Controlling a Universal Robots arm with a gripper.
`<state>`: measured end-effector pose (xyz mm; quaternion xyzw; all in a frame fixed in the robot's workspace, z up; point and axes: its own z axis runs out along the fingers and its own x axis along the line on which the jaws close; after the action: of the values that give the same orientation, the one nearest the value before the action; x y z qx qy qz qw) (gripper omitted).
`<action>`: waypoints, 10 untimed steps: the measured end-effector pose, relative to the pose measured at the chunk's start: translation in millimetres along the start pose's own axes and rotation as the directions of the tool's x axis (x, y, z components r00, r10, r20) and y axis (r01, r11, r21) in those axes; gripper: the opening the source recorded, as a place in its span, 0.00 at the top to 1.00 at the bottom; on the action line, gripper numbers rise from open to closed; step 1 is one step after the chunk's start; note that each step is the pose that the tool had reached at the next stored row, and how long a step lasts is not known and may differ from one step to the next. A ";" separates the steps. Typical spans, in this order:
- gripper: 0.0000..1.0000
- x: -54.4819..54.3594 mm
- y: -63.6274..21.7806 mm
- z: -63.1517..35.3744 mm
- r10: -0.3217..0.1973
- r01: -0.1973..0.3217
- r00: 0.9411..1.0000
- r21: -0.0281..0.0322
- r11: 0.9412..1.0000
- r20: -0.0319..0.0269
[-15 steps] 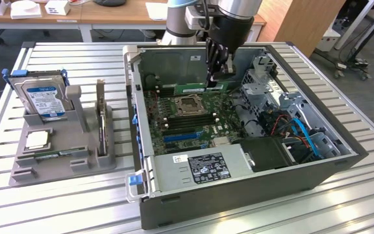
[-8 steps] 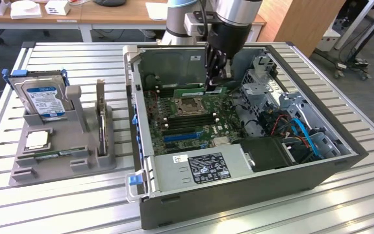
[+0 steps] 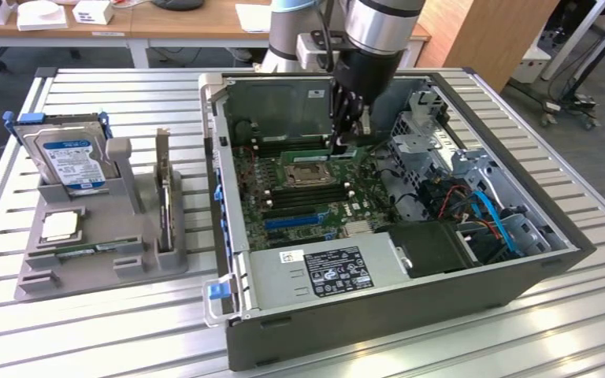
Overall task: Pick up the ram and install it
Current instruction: 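Insert the ram into the slot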
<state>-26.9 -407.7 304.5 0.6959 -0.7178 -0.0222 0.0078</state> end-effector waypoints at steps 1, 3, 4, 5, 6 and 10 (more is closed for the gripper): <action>0.89 0.0 0.0 1.8 0.000 0.000 1.000 0.000 1.000 0.000; 0.89 0.1 -0.1 5.4 0.000 0.000 1.000 0.000 1.000 0.000; 0.89 0.2 -0.1 7.2 0.000 0.000 1.000 0.000 1.000 0.000; 0.89 0.2 -0.1 9.1 0.000 0.000 1.000 0.000 1.000 0.000; 0.89 0.3 0.0 10.9 0.000 0.000 1.000 0.000 1.000 0.000; 0.89 0.3 0.1 14.6 0.000 0.000 1.000 0.000 1.000 0.000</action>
<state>-27.6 -407.7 289.9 0.6959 -0.7178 -0.0222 0.0079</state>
